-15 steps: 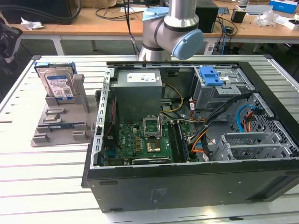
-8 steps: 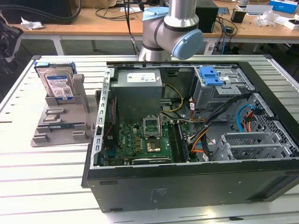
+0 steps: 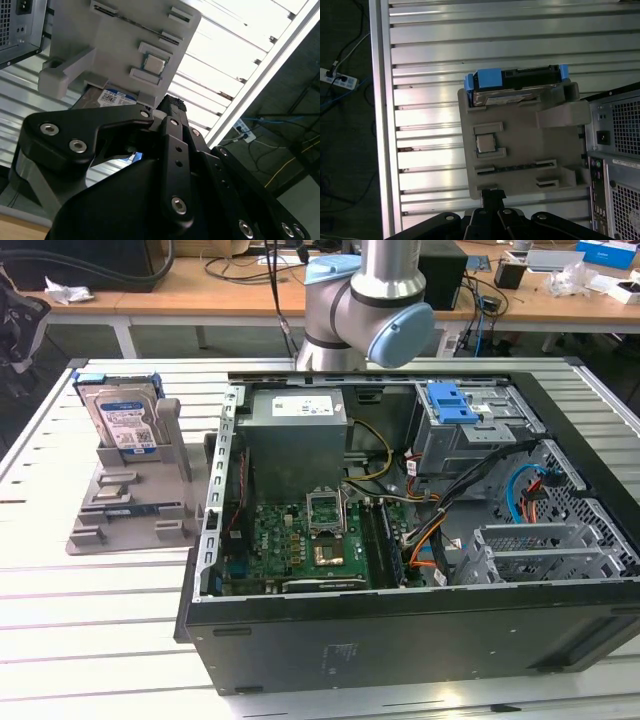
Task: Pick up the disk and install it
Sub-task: 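Reach for the disk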
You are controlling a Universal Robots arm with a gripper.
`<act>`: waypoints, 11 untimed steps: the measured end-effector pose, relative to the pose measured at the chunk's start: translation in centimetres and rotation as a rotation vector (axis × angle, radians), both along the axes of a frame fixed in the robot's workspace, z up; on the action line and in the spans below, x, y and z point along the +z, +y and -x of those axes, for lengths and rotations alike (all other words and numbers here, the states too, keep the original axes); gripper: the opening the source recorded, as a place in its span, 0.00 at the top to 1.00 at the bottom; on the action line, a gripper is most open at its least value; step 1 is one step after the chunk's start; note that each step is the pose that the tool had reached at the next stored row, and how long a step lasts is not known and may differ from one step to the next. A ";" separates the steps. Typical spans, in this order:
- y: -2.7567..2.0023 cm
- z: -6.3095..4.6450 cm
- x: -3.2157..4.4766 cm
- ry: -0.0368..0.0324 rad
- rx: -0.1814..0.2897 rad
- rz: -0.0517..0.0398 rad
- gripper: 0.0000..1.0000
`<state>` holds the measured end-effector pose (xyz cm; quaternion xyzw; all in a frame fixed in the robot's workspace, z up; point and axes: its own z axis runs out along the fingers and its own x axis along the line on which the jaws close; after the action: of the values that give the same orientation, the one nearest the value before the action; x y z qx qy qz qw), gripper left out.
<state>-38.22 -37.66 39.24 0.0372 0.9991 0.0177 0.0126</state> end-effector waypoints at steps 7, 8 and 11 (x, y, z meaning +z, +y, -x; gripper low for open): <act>1.11 0.0 -0.04 0.0000 0.000 0.0006 0.89; 1.21 0.0 -0.05 0.0000 0.000 0.0007 0.89; 1.58 0.0 -0.07 0.0001 0.000 0.0010 0.89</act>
<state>-38.17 -36.07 39.17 0.0371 0.9991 0.0172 0.0126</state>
